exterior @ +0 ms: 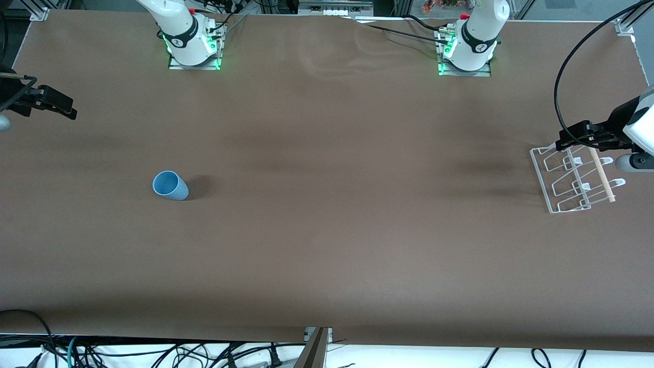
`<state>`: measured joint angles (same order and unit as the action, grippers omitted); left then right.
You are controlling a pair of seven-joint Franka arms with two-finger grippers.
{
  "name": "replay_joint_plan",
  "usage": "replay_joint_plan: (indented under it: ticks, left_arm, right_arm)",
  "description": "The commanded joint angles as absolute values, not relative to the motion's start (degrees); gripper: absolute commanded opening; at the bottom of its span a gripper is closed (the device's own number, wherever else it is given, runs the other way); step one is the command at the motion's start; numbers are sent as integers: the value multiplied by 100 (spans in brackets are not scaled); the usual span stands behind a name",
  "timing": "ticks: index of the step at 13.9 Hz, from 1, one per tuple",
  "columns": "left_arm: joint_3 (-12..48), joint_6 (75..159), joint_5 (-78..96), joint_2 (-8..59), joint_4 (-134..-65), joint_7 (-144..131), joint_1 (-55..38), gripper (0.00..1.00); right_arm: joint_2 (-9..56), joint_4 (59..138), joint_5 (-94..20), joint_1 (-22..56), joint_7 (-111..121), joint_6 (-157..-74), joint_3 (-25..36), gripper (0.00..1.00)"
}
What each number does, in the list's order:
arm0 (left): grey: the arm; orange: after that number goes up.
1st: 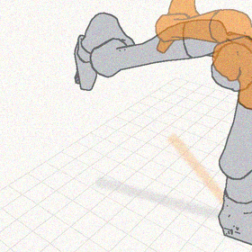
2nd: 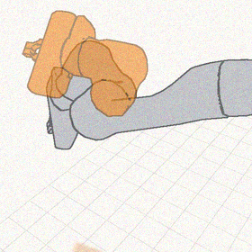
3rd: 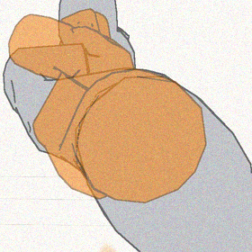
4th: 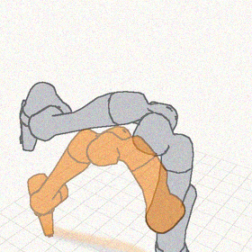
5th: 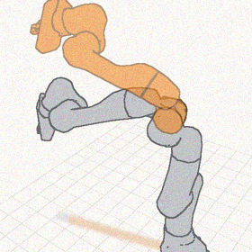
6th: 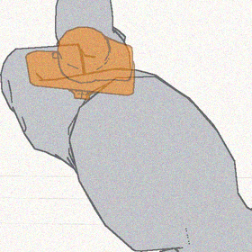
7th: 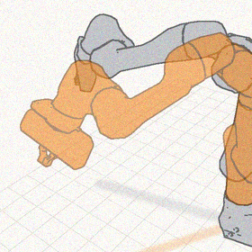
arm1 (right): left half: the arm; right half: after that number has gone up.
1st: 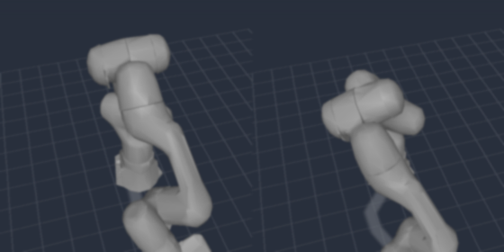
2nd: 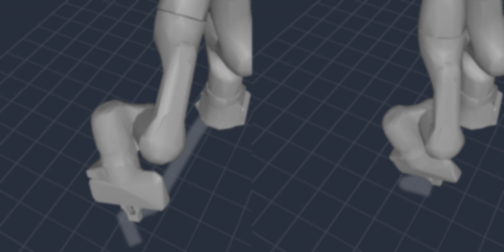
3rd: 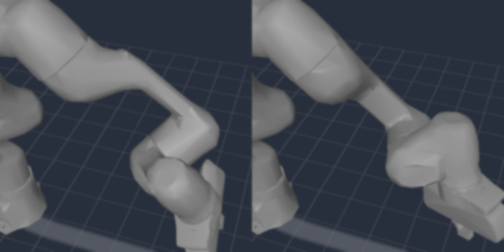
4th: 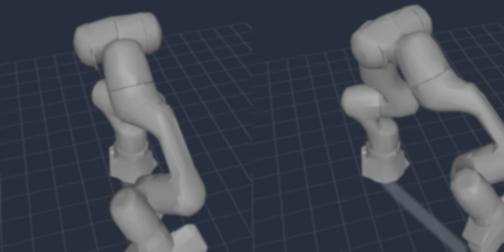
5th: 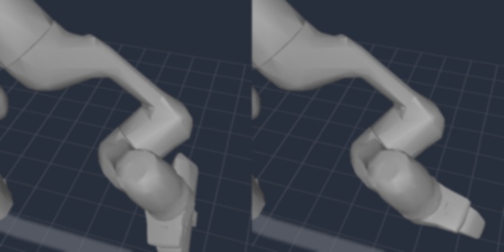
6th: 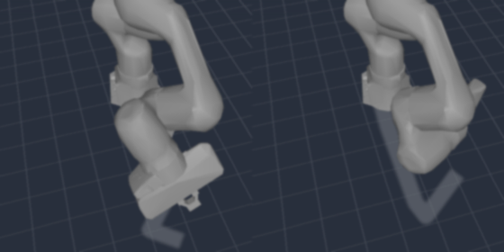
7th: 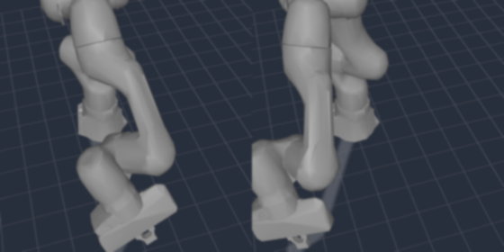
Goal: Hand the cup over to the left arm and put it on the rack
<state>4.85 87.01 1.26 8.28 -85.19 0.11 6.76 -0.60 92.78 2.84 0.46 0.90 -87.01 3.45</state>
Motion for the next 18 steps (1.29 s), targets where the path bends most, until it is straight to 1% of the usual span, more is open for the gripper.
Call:
replay_joint_plan:
  ticks: [1,18]
  left_arm:
    - [475,8561,141,923,-8306,-53,650,100]
    - [466,8569,141,923,-8306,-53,650,100]
  right_arm:
    - [-18,9123,220,97,9,-8569,360,100]
    - [-9,9123,220,88,105,-8561,360,100]
